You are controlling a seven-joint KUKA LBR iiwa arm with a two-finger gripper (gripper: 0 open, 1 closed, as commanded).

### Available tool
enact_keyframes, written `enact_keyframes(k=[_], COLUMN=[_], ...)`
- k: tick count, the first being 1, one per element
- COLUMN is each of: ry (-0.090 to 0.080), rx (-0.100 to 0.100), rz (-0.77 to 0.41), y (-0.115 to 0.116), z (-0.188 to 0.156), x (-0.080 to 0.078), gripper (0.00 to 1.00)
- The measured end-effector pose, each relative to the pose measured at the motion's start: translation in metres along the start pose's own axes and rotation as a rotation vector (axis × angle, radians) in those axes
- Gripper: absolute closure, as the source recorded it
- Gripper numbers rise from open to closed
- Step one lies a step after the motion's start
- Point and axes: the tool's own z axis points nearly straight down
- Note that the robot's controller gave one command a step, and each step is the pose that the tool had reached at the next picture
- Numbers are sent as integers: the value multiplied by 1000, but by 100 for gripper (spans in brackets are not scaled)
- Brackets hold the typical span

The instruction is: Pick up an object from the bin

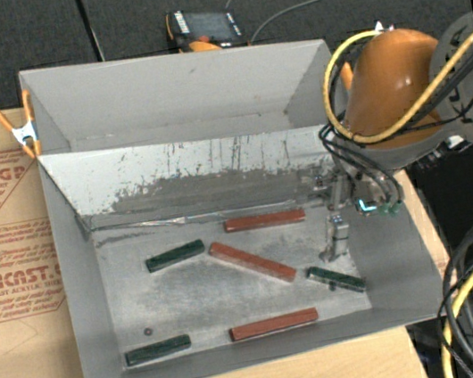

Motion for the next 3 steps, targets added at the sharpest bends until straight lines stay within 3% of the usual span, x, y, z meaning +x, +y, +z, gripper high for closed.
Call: enact_keyframes(k=[1, 2, 3], ry=[-4, -14, -8], rx=[-1, -1, 0], rz=[65, 193, 192], y=[26, 66, 65], z=[121, 122, 124], x=[-24, -6, -5], gripper=[0, 0, 100])
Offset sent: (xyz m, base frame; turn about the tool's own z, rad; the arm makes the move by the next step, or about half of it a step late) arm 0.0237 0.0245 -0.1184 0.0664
